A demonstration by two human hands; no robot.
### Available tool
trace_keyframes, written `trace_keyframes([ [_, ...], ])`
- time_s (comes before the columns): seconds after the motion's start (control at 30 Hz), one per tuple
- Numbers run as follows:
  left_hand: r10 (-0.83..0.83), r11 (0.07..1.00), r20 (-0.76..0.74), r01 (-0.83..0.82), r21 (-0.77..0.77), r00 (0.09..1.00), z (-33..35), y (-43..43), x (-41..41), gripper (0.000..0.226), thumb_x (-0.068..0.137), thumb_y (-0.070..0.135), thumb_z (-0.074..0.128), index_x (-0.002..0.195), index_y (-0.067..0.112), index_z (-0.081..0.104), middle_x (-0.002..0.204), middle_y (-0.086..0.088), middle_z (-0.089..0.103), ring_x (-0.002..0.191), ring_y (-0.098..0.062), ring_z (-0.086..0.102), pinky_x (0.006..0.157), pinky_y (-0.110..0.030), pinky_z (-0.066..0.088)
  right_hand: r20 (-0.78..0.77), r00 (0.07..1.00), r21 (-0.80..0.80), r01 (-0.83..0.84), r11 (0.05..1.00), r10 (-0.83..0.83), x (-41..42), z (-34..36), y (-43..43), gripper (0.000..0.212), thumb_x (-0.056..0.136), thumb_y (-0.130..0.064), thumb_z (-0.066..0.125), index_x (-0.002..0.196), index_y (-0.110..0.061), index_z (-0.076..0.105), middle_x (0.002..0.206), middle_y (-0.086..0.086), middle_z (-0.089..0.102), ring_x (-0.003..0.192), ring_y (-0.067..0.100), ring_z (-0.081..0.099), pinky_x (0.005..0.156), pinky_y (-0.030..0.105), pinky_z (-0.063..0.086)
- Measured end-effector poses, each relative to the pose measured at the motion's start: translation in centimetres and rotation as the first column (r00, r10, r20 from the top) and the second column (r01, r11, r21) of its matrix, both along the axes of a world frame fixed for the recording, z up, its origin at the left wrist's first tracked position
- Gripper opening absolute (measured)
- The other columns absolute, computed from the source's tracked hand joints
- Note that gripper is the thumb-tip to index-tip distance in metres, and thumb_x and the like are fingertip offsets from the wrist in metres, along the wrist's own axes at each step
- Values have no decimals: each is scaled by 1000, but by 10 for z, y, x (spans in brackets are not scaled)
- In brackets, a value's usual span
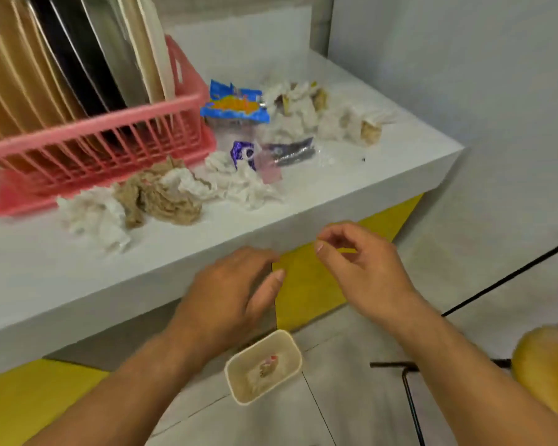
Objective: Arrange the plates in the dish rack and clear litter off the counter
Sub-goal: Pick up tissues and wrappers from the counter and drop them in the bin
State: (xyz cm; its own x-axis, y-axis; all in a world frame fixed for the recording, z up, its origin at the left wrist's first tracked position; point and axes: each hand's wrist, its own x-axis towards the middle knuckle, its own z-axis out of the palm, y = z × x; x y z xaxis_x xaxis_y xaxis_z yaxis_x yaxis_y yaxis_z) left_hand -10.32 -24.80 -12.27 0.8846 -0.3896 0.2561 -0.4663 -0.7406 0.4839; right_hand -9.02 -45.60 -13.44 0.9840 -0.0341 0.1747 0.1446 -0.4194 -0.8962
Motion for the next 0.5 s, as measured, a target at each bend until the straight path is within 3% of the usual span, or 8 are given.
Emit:
trace_keyframes([
  [0.1, 60, 997, 62, -57, -44, 996, 49, -4, 16, 35, 93, 51, 41, 112, 29, 59, 102, 13, 62, 85, -2, 55, 72, -26, 47, 60, 998, -10, -24, 1000, 25, 13, 54, -6, 12, 86, -21, 67, 84, -33, 65, 87, -22, 65, 83, -3, 61, 67, 15, 48],
  [0.23, 119, 986, 85, -108, -126, 989, 85, -3, 34, 40, 93, 55, 38, 111, 27, 61, 102, 15, 61, 82, -1, 56, 72, -26, 48, 106, 993, -59, -46, 997, 52, 32, 103, -9, 7, 88, -25, 64, 87, -32, 65, 85, -21, 65, 87, -4, 60, 70, 19, 50],
  [0.37, 153, 982, 124, -136, -132, 980, 102, 5, 54, 31, 92, 49, 44, 107, 28, 62, 97, 16, 61, 81, -3, 57, 73, -34, 50, 128, 991, -93, -33, 995, 44, 54, 126, -4, 11, 89, -21, 64, 86, -31, 65, 84, -18, 65, 85, -5, 58, 69, 10, 45],
  [0.5, 148, 983, 142, -130, -128, 979, 109, 13, 82, 29, 92, 50, 44, 102, 29, 62, 93, 17, 60, 82, -5, 56, 73, -32, 50, 119, 993, -126, -4, 992, 19, 75, 129, 2, 10, 89, -24, 64, 86, -34, 64, 85, -18, 65, 85, -6, 58, 71, 11, 44],
])
